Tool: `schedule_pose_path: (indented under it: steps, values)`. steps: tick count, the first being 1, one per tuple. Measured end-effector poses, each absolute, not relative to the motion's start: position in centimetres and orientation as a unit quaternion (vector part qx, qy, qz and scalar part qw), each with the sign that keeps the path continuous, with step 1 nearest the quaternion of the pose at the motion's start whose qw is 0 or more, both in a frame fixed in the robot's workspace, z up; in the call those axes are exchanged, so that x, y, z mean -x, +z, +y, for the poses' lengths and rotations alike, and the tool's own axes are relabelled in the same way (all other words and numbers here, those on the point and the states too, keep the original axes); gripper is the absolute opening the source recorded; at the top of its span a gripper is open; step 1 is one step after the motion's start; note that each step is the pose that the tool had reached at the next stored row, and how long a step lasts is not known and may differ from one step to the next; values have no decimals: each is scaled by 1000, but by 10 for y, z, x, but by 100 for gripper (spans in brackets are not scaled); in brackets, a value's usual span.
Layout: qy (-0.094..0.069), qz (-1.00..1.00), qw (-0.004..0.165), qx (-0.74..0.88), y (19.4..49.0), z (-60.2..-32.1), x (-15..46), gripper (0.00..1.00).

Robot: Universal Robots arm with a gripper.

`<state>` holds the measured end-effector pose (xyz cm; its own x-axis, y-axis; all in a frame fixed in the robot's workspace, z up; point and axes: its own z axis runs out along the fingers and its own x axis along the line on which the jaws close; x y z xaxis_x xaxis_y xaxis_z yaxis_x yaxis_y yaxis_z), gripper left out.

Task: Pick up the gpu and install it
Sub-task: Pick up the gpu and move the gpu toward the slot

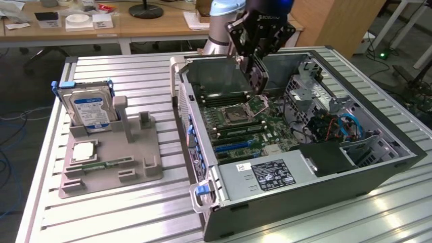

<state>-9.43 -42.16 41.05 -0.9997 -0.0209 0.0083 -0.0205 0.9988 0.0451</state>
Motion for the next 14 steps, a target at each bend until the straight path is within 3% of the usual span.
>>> schedule_pose_path:
  steps: [14]
  values:
    - [-23, -1000, 4, -10, 408, -422, 69, 27]
